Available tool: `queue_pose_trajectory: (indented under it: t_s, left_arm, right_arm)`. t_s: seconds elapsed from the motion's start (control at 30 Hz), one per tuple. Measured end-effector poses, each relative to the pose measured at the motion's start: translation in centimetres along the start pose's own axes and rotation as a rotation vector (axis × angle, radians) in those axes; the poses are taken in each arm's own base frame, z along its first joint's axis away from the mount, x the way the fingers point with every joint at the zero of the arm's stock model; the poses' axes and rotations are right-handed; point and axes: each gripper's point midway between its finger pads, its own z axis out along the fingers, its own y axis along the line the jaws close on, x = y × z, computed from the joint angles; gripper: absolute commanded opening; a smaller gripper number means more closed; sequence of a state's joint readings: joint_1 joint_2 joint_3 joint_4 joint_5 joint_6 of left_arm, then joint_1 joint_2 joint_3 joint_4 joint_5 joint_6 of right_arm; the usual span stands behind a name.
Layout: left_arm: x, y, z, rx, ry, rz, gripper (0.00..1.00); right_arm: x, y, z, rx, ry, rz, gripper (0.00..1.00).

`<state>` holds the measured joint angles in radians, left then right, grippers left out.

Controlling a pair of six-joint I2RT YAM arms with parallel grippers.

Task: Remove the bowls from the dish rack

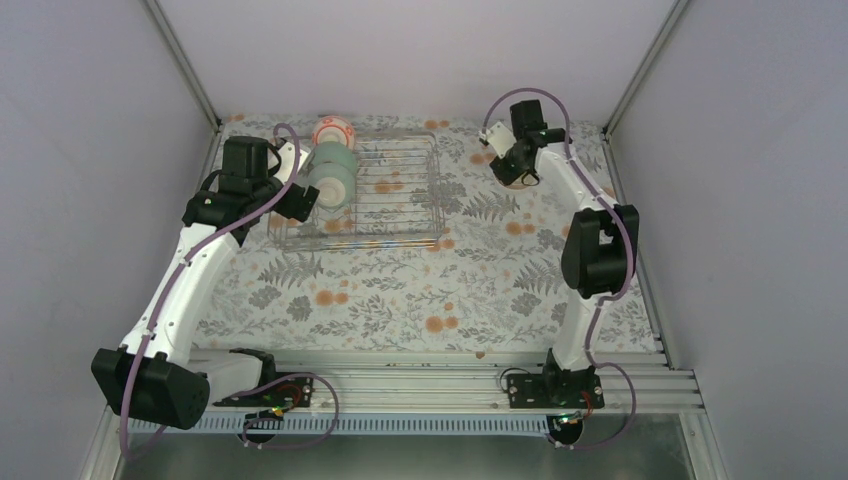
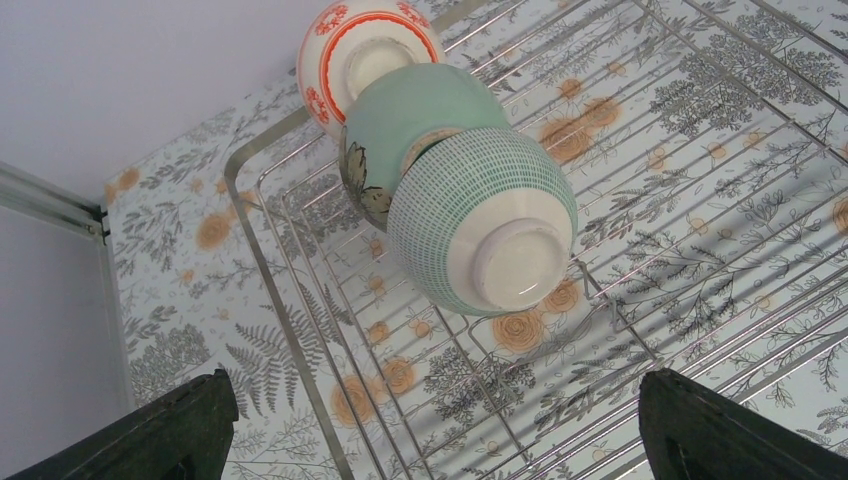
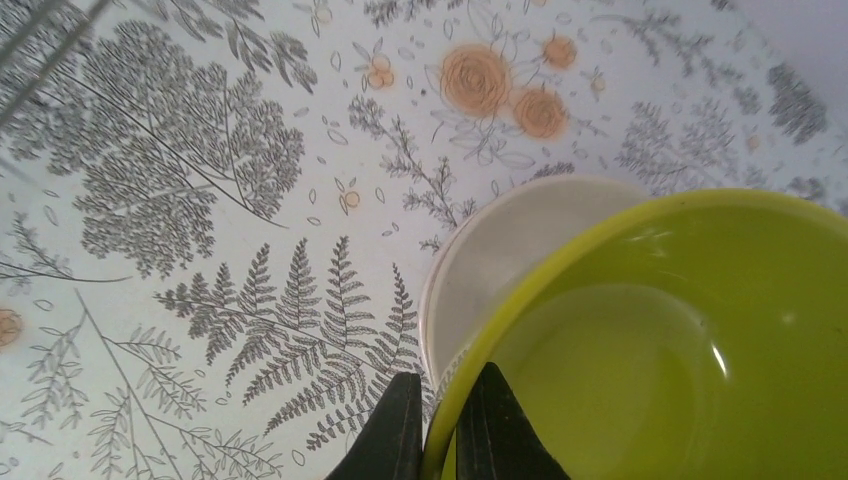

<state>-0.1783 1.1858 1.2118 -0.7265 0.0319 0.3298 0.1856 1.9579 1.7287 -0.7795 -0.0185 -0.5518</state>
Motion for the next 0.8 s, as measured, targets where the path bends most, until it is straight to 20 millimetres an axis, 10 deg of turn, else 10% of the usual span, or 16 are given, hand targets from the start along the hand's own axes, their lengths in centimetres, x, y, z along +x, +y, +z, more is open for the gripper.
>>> queue_pose_trajectory:
  t_s: [0.8]
  left_arm:
    - [-0.1,-0.1,-0.2,0.003,-0.006,-0.002,1.0]
  right_arm:
    - [1.8,-0.6,5.3,-0.028,0.027,0.036,0.04]
